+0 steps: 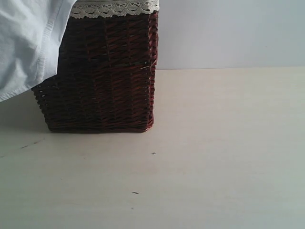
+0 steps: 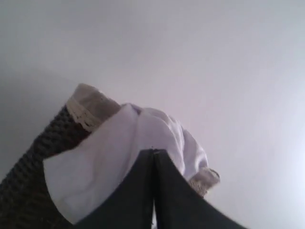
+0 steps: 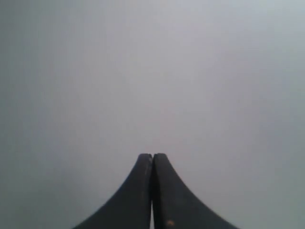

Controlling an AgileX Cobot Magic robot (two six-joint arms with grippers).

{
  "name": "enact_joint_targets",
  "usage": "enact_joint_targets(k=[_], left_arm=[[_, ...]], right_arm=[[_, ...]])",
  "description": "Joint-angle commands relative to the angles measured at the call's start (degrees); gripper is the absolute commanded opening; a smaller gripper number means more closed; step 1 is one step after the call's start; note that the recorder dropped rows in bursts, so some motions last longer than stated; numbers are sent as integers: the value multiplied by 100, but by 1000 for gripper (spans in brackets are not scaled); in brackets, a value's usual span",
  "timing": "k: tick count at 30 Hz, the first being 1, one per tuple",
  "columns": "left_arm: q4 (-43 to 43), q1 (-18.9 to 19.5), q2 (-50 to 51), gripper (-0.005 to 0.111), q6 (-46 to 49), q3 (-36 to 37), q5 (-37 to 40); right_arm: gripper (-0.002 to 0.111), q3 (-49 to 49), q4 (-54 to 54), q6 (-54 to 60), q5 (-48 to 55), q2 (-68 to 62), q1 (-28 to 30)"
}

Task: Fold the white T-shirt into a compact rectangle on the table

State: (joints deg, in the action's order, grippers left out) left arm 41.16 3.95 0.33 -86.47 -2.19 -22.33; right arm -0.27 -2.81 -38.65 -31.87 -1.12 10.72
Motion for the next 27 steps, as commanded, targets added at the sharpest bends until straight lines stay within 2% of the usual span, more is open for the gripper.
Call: enact_joint_targets(k=[1,2,3,4,5,6,10,15,21,27], left_arm=[[3762,6,409,0,-3109,-715,-186],[4450,-22,676,0,-3529,-978,-248],[4556,-69,833,0,-3529,-1100,-263],[4604,-151,1155,0,-3529,-1296,-363],[4729,-206,1392,0,-3529,-1410,-425],[5091,-262,1723,0,-3529,-1657,-600],[5878,-515,2948,0,-3529,-2369,-1337],[5878,-526,4135,0,-3529,-2956,-2391],[5219,-526,4618,0,-3529,-3012,-3369],[4738,-526,4629,0,-3529,-3012,-4389]], right_arm=[[0,27,-1298,-1620,185,24,28],[0,27,-2723,-2753,618,24,28],[0,0,-3386,-3315,703,24,28],[0,-83,-5006,-4573,729,24,28],[0,-140,-5564,-4981,692,24,28],[0,-253,-6570,-5764,705,24,-27],[0,-600,-7513,-6139,695,-124,-344],[0,-1204,-9553,-7726,469,-1058,-700],[0,-1379,-9713,-8153,36,-1872,-777],[0,-1379,-9713,-8287,-124,-1947,-777]])
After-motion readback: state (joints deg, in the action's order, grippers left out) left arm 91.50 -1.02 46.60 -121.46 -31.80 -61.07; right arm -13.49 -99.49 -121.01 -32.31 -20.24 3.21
